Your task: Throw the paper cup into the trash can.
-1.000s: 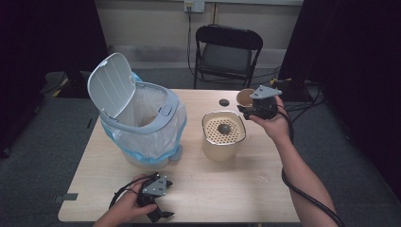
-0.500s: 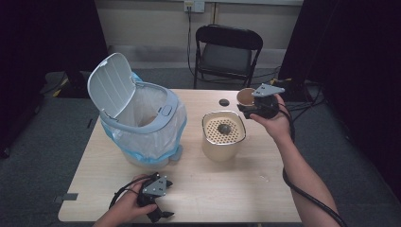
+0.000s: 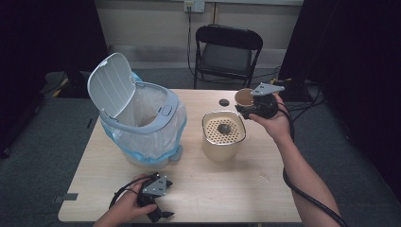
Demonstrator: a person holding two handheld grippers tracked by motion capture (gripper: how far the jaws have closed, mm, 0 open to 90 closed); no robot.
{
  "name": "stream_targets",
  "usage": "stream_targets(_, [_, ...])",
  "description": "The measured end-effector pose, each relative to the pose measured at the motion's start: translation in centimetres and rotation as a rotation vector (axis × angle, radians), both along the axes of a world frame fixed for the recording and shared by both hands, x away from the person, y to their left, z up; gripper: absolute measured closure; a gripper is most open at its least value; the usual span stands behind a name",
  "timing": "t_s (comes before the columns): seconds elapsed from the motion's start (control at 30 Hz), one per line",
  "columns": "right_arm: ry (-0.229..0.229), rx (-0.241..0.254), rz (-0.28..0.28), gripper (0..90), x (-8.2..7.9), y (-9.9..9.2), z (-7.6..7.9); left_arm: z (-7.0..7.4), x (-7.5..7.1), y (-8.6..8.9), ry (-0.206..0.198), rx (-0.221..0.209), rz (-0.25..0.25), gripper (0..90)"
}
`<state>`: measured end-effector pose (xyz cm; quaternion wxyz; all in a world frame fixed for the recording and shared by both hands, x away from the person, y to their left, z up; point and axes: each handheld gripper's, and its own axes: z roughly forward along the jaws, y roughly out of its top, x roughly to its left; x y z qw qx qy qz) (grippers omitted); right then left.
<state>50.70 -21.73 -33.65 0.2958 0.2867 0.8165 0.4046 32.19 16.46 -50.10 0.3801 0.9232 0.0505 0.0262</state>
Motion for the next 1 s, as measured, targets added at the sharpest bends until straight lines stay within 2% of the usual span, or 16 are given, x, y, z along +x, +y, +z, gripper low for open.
stream_targets(0.57, [0.082,0.065,0.035,27.4,-0.2,1.3,1.9,0.0,0.0,0.0,-0.004,0.003,-0.004,0.0])
stream_targets(1.0, [0.106,0.051,0.098,27.4,-0.5,3.6,4.6,0.0,0.0,0.0,0.003,-0.001,-0.004,0.0])
